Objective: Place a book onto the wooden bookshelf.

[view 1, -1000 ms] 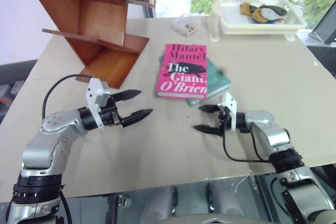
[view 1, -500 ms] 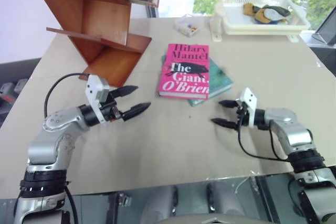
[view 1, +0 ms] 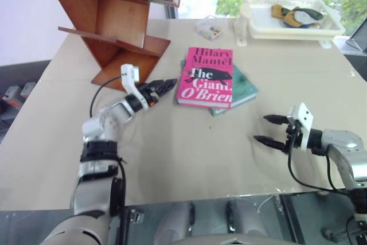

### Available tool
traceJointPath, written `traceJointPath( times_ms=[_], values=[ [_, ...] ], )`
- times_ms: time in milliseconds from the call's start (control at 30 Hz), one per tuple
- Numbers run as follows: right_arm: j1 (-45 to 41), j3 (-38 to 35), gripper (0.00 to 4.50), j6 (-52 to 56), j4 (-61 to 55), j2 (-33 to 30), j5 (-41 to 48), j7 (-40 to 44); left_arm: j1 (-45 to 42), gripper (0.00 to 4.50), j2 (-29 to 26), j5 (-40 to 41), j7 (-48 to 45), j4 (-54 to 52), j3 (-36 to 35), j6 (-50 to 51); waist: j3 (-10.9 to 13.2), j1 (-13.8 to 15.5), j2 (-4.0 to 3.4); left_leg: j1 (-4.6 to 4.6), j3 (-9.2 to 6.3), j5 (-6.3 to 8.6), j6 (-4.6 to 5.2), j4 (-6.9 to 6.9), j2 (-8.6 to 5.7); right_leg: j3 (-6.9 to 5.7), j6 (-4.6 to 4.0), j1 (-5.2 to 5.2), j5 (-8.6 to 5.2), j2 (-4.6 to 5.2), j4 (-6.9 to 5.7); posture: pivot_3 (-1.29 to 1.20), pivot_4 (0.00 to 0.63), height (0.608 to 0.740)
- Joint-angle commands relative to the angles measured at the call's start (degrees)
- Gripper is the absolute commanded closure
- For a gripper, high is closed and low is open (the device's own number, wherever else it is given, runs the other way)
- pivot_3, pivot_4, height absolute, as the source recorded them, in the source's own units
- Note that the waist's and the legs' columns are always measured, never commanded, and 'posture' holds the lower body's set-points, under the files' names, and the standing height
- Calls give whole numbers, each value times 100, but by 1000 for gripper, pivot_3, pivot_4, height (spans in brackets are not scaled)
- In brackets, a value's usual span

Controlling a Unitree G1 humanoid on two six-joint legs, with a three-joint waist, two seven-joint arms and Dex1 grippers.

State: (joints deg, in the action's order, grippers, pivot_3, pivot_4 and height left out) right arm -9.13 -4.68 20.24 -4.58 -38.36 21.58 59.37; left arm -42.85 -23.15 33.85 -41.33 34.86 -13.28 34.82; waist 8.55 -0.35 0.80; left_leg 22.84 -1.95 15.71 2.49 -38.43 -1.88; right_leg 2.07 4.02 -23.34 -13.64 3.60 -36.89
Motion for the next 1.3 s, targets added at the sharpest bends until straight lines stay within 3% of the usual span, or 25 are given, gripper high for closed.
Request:
traceJointPath(
  times_ms=[33, 200, 433, 567, 767, 800, 1033, 1200, 1300],
  values=[
    [92, -286, 0, 82, -387, -80, 178, -180, -586, 31, 155, 27, -111, 963, -157, 210, 2, -17, 3, 0, 0, -2, -3, 0, -1, 0, 0, 1, 0, 0, -1, 0, 150, 740],
    [266, -354, 0, 130, -554, -106, 233, -300, -1080, 31, 270, 150, -213, 1816, -425, 567, 4, -44, 6, 1, 0, -11, -19, 2, 0, 1, 1, -1, -1, -3, 3, 0, 150, 740],
    [360, -400, 0, 134, -617, -167, 287, -361, -1221, 31, 301, 379, -103, 2025, -920, 1243, 4, -30, 7, 2, -1, -11, -19, -1, 0, 1, 1, 1, -1, 1, 1, 0, 150, 740],
    [317, -396, 0, 142, -597, -184, 288, -365, -1117, 1077, 297, 399, -27, 1832, -1016, 1589, 4, -29, 7, 1, -1, -11, -19, -1, 1, 1, 1, 0, -1, 0, -1, 0, 150, 740],
    [273, -483, 0, 154, -595, -264, 449, -205, -776, 4054, 262, 577, -93, 1210, -1070, 2208, 4, -29, 6, 1, 0, -12, -21, -1, 1, 5, 1, 0, -1, 4, -1, 0, 150, 740],
    [289, -559, 0, 177, -656, -269, 611, -114, -697, 4366, 270, 644, -55, 1033, -1093, 2333, 4, -29, 6, 0, 0, -12, -21, -1, 1, 6, 1, 0, -1, 5, -1, 0, 150, 740],
    [359, -1095, 0, 215, -907, -288, 1429, 143, -193, 4478, 602, 1311, 829, -348, -1636, 3132, 3, -21, 7, 0, -1, -11, -21, 0, 4, 8, 1, 0, 0, 36, -2, 0, 150, 740],
    [499, -1418, 0, 314, -1126, -319, 1914, 243, 81, 4478, 1187, 1929, 1940, -1460, -2227, 3534, 4, 9, 9, 3, -2, -11, -22, 1, 4, 10, 1, -1, 0, 41, 1, 0, 150, 740],
    [671, -1568, 0, 387, -1314, -405, 2108, 304, 258, 4478, 1711, 1959, 3068, -1973, -2559, 3289, 4, 53, 10, 3, -2, -10, -23, 1, 4, 13, 1, 0, 0, 43, 1, 0, 150, 740]
  ],
)
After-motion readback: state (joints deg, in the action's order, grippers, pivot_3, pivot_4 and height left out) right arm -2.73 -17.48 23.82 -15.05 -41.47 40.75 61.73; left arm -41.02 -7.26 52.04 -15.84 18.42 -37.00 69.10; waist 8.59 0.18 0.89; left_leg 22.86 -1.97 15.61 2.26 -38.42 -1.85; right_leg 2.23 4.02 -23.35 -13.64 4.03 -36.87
